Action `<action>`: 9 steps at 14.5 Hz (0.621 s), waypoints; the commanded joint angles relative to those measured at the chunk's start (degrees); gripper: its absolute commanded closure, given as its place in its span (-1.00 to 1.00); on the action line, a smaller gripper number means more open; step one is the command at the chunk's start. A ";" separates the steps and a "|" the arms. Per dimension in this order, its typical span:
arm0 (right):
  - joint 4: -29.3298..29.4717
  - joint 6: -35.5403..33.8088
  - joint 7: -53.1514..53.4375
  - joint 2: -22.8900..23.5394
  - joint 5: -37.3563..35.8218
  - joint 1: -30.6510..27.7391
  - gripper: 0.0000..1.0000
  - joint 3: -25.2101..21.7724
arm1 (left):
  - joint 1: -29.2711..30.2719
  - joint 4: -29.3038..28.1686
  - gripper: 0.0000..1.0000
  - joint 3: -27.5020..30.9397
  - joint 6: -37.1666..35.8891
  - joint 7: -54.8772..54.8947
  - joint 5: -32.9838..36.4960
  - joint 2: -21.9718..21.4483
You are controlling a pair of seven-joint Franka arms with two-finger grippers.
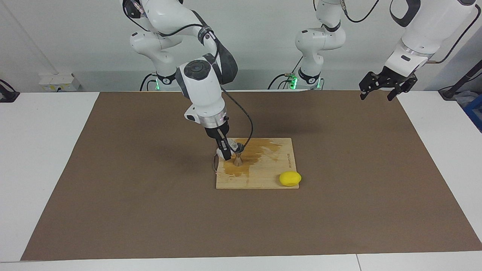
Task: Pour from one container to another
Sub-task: 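Tilt the glass with the right gripper to pour into the steel cup, then carry the glass back to its spot with the right gripper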
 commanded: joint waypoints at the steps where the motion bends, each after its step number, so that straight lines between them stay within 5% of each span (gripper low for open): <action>1: 1.45 -0.51 -0.77 0.74 4.60 -1.80 0.64 0.51 | -0.72 0.23 -1.00 0.39 0.54 -1.25 -1.51 -0.97; 9: -1.18 -2.45 -12.52 0.30 21.21 -12.42 0.65 0.51 | -0.28 -1.43 -1.00 0.57 0.46 -1.61 -1.53 -1.58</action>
